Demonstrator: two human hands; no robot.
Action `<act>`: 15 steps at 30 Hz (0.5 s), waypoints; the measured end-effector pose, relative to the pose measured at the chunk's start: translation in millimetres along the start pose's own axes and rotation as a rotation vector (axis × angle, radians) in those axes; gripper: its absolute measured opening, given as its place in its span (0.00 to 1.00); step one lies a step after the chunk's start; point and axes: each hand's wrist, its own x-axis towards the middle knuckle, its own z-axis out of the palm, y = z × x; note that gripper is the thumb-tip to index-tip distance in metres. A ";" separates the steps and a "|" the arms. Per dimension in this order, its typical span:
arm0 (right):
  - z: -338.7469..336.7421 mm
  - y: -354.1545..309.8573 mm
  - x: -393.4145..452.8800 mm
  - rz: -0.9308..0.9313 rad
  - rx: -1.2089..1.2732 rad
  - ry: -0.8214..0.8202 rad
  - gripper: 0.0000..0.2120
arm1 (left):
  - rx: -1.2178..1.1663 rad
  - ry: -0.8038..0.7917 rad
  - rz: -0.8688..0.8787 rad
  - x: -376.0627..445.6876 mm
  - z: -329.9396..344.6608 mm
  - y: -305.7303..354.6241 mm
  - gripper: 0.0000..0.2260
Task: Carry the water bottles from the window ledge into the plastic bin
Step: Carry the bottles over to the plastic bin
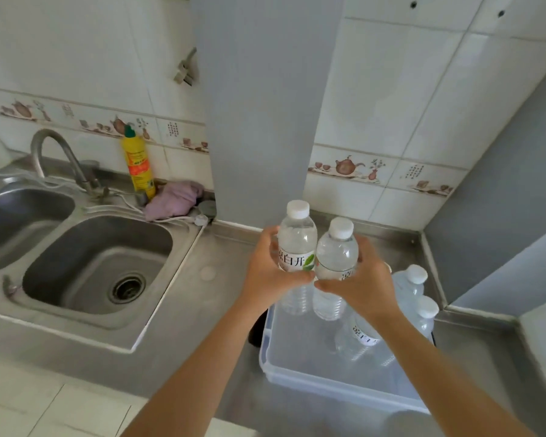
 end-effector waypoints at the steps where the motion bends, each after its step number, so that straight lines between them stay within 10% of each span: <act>1: 3.2 4.7 6.5 0.008 -0.058 0.013 0.44 | -0.009 -0.012 -0.020 8.0 2.8 -4.6 0.37; 15: 15.8 21.0 37.4 0.091 -0.507 -0.109 0.28 | 0.447 -0.060 0.046 33.6 22.5 -52.2 0.31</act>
